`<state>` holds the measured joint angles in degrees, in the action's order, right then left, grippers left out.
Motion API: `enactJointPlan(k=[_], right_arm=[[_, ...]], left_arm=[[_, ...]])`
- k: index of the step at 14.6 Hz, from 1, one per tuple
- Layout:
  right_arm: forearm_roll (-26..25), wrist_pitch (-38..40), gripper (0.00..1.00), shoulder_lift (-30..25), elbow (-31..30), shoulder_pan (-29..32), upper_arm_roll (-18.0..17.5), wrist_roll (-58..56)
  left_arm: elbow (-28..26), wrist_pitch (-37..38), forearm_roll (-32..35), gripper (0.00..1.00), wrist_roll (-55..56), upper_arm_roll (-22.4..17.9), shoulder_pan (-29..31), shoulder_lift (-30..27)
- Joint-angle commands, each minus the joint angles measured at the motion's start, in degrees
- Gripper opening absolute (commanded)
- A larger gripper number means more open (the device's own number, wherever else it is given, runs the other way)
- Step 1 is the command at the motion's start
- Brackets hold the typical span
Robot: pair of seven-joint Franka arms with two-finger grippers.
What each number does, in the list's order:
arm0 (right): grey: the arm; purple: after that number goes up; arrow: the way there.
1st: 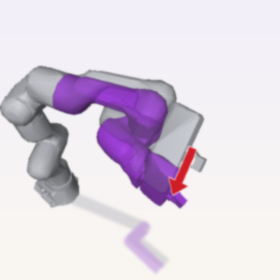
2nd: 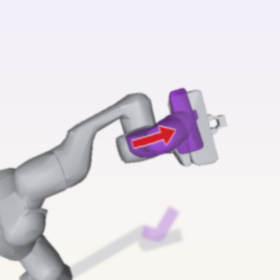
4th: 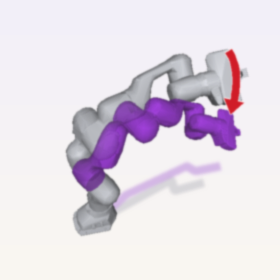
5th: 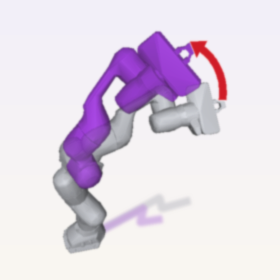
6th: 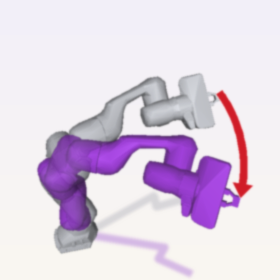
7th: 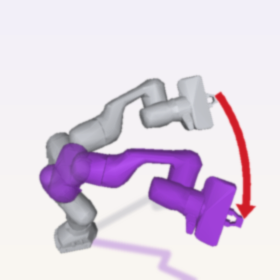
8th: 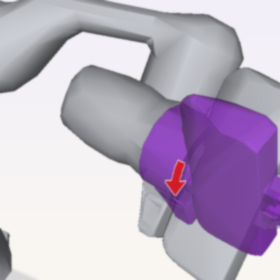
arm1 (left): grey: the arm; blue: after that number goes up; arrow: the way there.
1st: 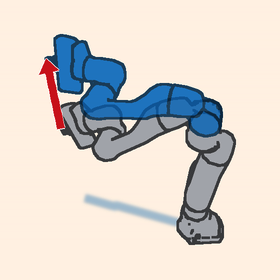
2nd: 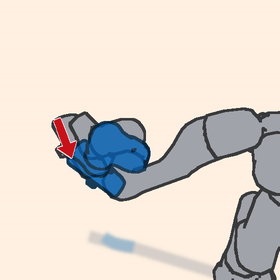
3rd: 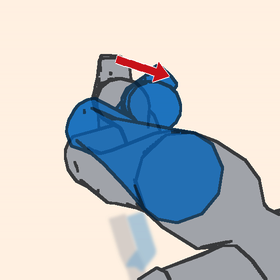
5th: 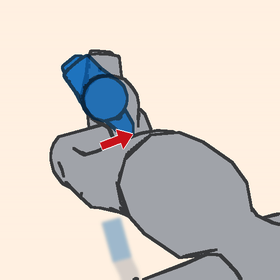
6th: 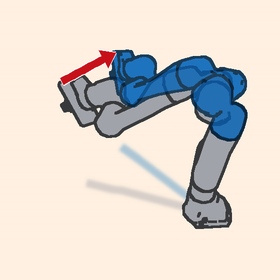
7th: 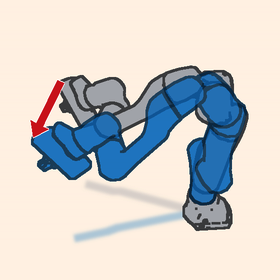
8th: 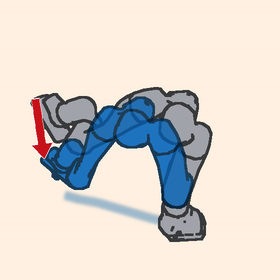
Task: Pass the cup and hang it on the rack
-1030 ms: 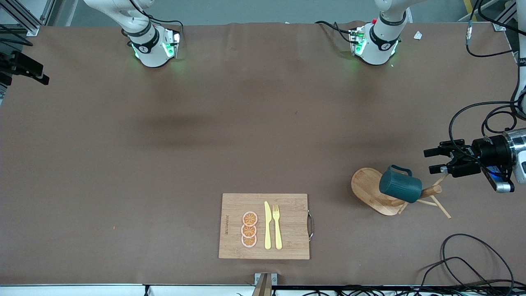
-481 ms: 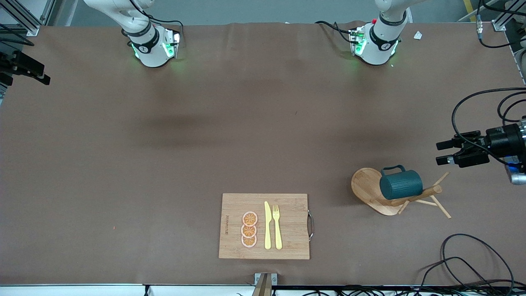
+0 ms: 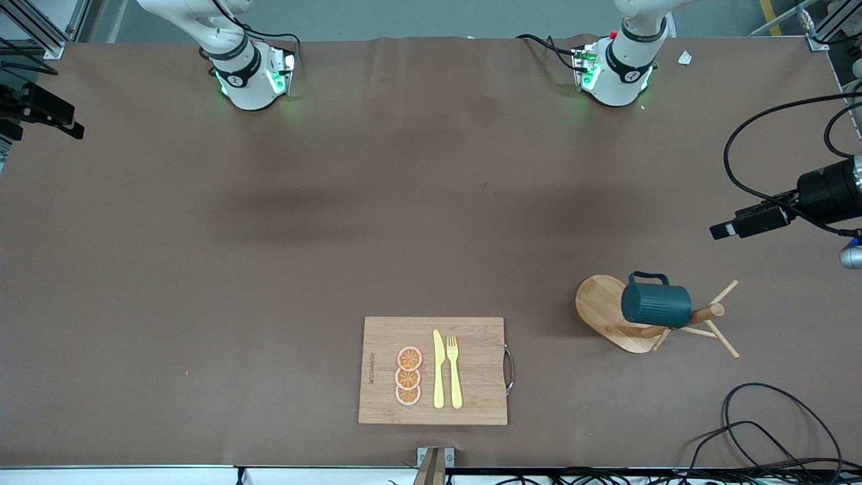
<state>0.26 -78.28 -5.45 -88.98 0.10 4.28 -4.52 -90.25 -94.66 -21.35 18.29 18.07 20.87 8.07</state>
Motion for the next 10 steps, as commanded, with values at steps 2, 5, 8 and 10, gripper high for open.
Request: enactJointPlan(k=[2,5,8,10], right_arm=[[0.4,-0.6,1.0,-1.6,-1.5,-0.4,0.1,0.3],[0.4,-0.6,1.0,-1.6,-1.5,-0.5,0.2,0.3],[0.4,-0.6,1.0,-1.6,-1.5,-0.5,0.2,0.3],[0.4,-0.6,1.0,-1.6,-1.5,-0.5,0.2,0.3]], left_arm=[[-0.5,-0.5,9.6,1.0,-2.3,3.7,0.2,-4.9],[-1.2,0.3,12.8,1.0,-5.6,4.7,0.2,-8.1],[-2.2,0.8,15.4,1.0,-9.1,5.0,0.2,-10.8],[-1.8,1.6,15.5,1.0,-12.7,4.5,0.8,-11.1]])
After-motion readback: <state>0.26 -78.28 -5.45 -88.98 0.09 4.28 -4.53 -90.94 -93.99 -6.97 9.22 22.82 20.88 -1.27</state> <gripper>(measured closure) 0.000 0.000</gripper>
